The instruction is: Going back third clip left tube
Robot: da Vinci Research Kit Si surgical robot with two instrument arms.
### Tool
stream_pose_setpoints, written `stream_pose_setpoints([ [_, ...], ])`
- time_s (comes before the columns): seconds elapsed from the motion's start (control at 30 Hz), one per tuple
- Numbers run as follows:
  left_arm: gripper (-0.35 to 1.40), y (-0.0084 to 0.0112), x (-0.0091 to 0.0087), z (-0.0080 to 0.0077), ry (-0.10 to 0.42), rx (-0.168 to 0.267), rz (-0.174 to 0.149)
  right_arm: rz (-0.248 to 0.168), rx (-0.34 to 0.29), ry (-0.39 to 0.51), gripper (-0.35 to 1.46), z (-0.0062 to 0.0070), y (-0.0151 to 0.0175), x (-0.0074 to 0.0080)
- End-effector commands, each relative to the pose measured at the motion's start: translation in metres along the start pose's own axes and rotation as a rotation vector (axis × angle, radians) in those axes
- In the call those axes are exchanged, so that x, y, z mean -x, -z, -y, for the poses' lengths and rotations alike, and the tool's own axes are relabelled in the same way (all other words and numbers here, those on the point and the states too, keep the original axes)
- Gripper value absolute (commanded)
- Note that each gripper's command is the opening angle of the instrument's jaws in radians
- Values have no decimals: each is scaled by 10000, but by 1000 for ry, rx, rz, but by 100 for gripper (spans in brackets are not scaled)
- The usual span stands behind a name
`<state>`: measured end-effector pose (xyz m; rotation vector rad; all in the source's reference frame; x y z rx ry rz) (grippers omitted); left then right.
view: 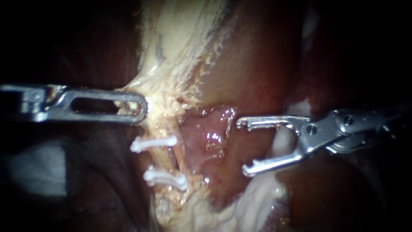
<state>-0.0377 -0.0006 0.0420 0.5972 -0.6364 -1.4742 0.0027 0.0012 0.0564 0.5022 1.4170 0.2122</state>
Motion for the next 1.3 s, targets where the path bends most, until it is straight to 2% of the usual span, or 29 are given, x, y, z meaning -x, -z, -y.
stream_pose_setpoints([
  [0.03,-35,-1,0,-1,0,0,0,1,-2,6,60,1,3,-3],
  [0.17,-35,-4,2,-4,0,5,5,-1,-3,22,60,6,10,-14],
  [0.27,-35,-15,-1,-8,-2,7,11,-4,-3,28,60,7,9,-17],
  [0.37,-35,-35,-10,-12,-6,15,25,-4,-1,28,60,6,8,-16],
  [0.53,-35,-72,-23,-16,-13,15,10,-6,1,34,60,5,7,-15],
  [0.67,-35,-95,-22,-14,-13,18,3,-6,0,34,60,5,7,-15],
  [0.83,-35,-103,-18,-11,-12,19,4,-8,0,41,60,6,7,-16],
  [1.3,-35,-101,-18,-12,-12,18,3,-10,1,47,60,8,7,-20],
])
